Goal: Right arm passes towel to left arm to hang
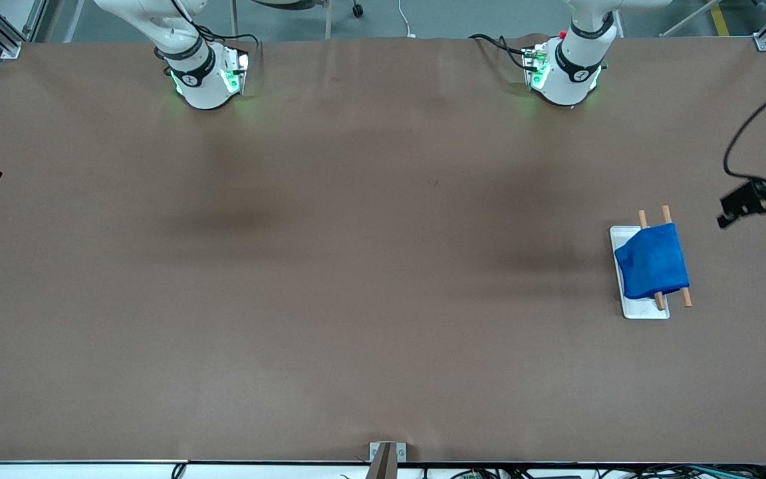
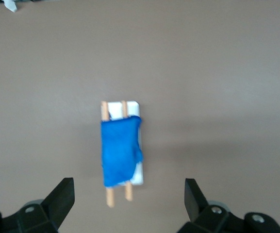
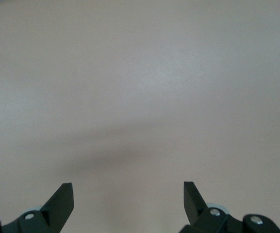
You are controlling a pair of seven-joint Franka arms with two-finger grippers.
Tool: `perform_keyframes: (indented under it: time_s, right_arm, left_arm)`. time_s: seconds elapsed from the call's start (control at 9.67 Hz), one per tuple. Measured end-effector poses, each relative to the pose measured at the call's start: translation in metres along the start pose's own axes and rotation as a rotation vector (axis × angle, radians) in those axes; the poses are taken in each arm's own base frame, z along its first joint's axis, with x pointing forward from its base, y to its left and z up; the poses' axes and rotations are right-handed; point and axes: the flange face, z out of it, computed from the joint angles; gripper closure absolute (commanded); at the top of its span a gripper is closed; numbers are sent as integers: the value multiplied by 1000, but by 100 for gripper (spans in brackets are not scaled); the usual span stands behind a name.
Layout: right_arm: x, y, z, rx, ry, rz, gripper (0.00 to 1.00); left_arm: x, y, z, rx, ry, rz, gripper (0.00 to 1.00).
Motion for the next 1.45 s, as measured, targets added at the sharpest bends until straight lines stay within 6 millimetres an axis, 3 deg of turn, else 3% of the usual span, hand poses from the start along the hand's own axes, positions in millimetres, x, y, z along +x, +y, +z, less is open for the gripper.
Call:
perform_keyframes:
  time_s: [0.21, 0.41, 0.52, 0.93, 1.45]
  right_arm:
    - [0, 0, 0, 0, -2, 1, 0]
    - [0, 0, 1, 0, -4, 1, 0]
    - [0, 0, 1, 0, -4, 1, 0]
    - [0, -3, 1, 0, -4, 12, 0]
    - [0, -4, 1, 0, -5, 12, 0]
  left_arm:
    - [-23, 33, -38, -12, -66, 23, 0]
    - [-26, 42, -79, -12, -83, 32, 0]
    - [-25, 42, -90, -10, -74, 11, 0]
    - [-23, 69, -83, -4, -126, 1, 0]
    - [-22, 64, -80, -2, -140, -8, 0]
